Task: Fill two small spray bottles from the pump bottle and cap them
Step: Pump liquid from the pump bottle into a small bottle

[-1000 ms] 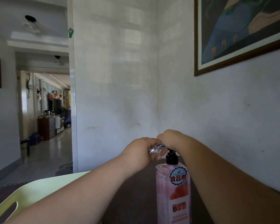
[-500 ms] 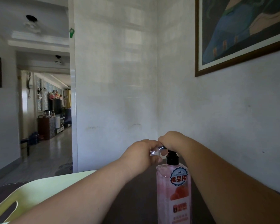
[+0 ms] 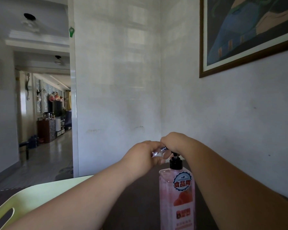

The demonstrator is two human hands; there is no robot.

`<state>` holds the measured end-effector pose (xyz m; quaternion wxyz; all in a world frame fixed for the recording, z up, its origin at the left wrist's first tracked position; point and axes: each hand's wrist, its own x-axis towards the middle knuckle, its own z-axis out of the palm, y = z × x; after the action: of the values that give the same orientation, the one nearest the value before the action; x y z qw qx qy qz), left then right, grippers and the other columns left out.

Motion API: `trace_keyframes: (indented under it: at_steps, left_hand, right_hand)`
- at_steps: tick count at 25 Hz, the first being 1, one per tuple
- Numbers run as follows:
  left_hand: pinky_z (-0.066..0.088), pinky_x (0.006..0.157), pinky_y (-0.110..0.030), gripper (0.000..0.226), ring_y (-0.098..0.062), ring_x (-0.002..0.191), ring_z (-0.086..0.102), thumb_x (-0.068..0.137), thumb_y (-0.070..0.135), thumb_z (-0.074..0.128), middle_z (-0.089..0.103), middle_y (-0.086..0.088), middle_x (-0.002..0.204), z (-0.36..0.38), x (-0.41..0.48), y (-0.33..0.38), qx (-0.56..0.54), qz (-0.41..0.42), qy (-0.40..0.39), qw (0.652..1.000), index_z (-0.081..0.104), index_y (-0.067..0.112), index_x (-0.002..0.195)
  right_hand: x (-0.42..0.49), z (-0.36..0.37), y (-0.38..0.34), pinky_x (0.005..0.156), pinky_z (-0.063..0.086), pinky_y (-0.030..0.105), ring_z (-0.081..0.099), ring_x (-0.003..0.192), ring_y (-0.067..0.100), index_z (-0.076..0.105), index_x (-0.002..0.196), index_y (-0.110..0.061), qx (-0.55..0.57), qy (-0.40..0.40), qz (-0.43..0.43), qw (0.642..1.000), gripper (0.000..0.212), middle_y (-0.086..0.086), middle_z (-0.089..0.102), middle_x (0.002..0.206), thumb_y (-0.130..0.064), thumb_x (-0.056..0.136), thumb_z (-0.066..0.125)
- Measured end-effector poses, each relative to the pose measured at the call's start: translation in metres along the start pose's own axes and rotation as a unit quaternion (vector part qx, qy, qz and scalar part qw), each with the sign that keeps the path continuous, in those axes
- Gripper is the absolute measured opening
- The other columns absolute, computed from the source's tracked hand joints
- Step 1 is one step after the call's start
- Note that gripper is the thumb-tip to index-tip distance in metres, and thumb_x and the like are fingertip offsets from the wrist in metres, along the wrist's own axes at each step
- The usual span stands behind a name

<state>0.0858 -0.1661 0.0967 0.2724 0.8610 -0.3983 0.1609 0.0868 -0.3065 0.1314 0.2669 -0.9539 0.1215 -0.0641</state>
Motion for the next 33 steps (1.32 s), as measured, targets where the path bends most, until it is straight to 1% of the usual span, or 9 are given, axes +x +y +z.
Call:
trace_keyframes:
  at_steps: [4,9,12,16,19,23,26,28,33]
  left_hand:
    - [0.036,0.075,-0.016,0.039,-0.015,0.092,0.054,0.084,0.024,0.063,0.061,0.002,0.114,0.004,-0.003,-0.001,0.020,0.005,-0.010,1.000,0.057,0.034,0.122]
    - [0.044,0.087,-0.025,0.039,-0.019,0.101,0.056,0.085,0.025,0.061,0.060,0.000,0.115,0.007,-0.004,-0.001,0.017,0.007,-0.001,1.000,0.056,0.033,0.122]
    - [0.043,0.087,-0.023,0.040,-0.018,0.101,0.056,0.085,0.028,0.062,0.059,0.001,0.115,0.009,-0.004,-0.002,0.021,0.012,0.007,1.000,0.054,0.034,0.123]
    - [0.042,0.084,-0.019,0.042,-0.014,0.095,0.056,0.083,0.030,0.064,0.059,0.003,0.115,0.006,0.001,-0.002,-0.008,0.009,0.026,1.000,0.054,0.036,0.123]
    - [0.042,0.085,-0.020,0.041,-0.016,0.098,0.057,0.083,0.029,0.064,0.059,0.003,0.114,0.003,0.003,-0.002,-0.008,0.012,0.017,1.000,0.055,0.037,0.122]
    - [0.042,0.084,-0.020,0.038,-0.016,0.098,0.057,0.083,0.028,0.063,0.060,0.001,0.112,0.004,0.001,-0.003,-0.008,0.009,0.018,1.000,0.056,0.035,0.120]
    - [0.042,0.084,-0.020,0.036,-0.017,0.098,0.057,0.084,0.027,0.063,0.060,0.000,0.111,0.007,-0.001,-0.005,-0.023,-0.001,0.023,0.999,0.058,0.035,0.119]
    - [0.043,0.084,-0.021,0.034,-0.018,0.099,0.057,0.084,0.027,0.062,0.060,-0.001,0.112,0.010,-0.002,-0.006,-0.011,-0.003,0.011,1.000,0.059,0.033,0.117]
    - [0.043,0.085,-0.022,0.032,-0.018,0.100,0.057,0.084,0.028,0.062,0.060,-0.001,0.113,0.013,-0.004,-0.004,-0.012,-0.011,0.003,1.000,0.059,0.032,0.116]
  right_hand:
    - [-0.006,0.009,0.002,0.074,0.036,0.024,0.054,0.085,0.020,0.058,0.119,-0.002,0.058,0.030,0.031,0.997,0.028,0.006,0.063,0.091,-0.011,0.095,0.047]
    - [-0.014,0.008,0.000,0.070,0.039,0.024,0.063,0.094,0.024,0.056,0.121,-0.002,0.074,0.037,0.016,0.996,0.029,0.015,0.062,0.121,-0.013,0.094,0.052]
    - [-0.011,0.006,0.007,0.054,0.046,0.022,0.056,0.063,0.016,0.062,0.105,-0.006,0.127,0.052,0.014,0.990,0.022,0.017,0.064,0.108,-0.018,0.093,0.048]
    - [-0.011,-0.007,0.001,0.052,0.039,0.022,0.055,0.058,0.021,0.054,0.065,-0.010,0.101,0.048,0.034,0.993,0.028,0.011,0.066,0.082,-0.018,0.090,0.043]
    - [-0.013,-0.012,-0.008,0.063,0.040,0.026,0.057,0.070,0.022,0.064,0.075,-0.004,0.003,0.021,0.020,1.000,0.030,0.013,0.071,0.091,-0.013,0.092,0.041]
    - [-0.010,-0.007,-0.004,0.056,0.039,0.023,0.050,0.057,0.014,0.055,0.069,-0.010,0.015,0.010,0.027,0.999,0.031,0.006,0.071,0.089,-0.015,0.095,0.039]
    - [-0.009,-0.001,-0.004,0.068,0.044,0.024,0.063,0.080,0.023,0.064,0.097,-0.003,0.074,0.033,0.041,0.996,0.019,0.014,0.069,0.115,-0.011,0.095,0.047]
    - [-0.013,0.003,-0.006,0.073,0.038,0.026,0.062,0.100,0.028,0.059,0.117,0.001,0.081,0.027,0.066,0.994,0.027,0.016,0.065,0.114,-0.008,0.093,0.052]
    - [-0.014,0.007,0.000,0.071,0.037,0.023,0.059,0.090,0.025,0.056,0.122,0.002,0.052,0.045,0.033,0.997,0.030,0.017,0.061,0.113,-0.008,0.095,0.048]
